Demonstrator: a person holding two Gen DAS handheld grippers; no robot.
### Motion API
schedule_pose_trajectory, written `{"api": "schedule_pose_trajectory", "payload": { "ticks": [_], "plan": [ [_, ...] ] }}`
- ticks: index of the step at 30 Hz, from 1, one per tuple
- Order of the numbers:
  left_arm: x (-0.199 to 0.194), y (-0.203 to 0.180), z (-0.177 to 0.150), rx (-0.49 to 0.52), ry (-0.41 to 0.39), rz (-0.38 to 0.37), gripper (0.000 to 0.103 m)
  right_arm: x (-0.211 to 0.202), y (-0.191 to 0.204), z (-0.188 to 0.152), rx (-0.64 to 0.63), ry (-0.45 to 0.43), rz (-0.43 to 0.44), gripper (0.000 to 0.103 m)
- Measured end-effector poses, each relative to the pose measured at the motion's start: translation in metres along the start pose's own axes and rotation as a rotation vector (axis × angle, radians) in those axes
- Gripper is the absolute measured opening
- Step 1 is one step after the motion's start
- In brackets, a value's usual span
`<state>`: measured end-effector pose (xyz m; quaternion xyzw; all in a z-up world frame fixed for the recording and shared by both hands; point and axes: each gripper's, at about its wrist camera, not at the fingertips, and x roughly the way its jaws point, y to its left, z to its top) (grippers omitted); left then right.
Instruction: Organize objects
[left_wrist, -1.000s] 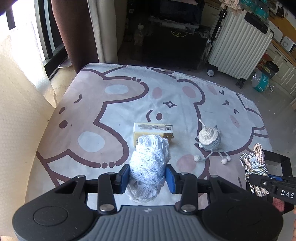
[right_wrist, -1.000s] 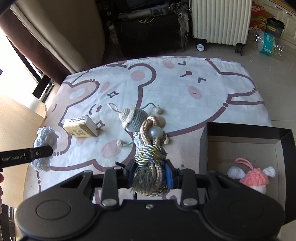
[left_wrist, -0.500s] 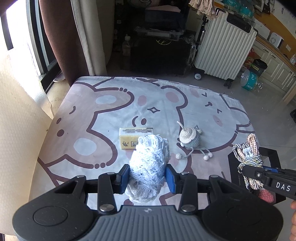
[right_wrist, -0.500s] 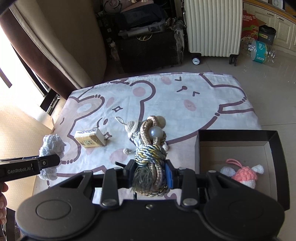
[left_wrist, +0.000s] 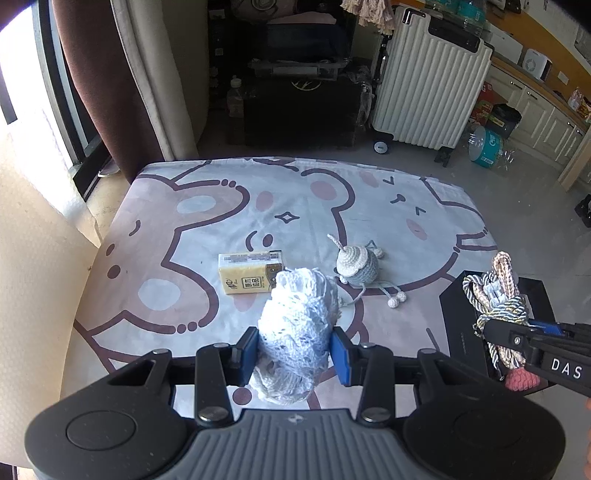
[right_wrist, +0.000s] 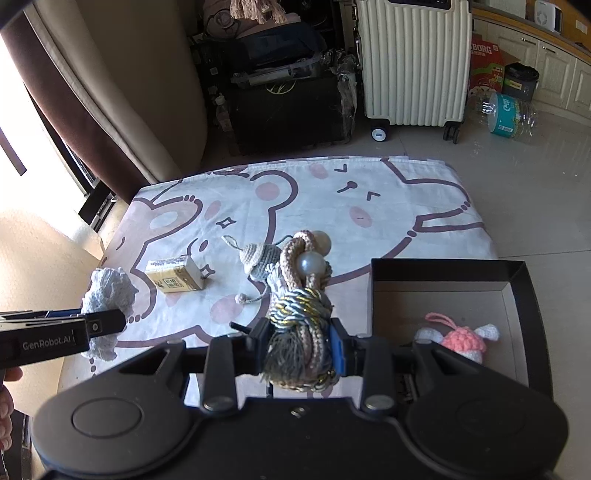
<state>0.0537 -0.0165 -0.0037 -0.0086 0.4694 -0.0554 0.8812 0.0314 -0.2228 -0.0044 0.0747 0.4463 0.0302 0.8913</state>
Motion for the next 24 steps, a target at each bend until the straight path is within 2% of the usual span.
{"api": "schedule_pose_trajectory", "payload": {
  "ticks": [24],
  "plan": [
    [-0.001,-0.024,0.003,0.008,-0.021,-0.03,0.043,-0.007,-0.015,0.0,-0.011,-0.021,0.007,0.034]
  ]
}}
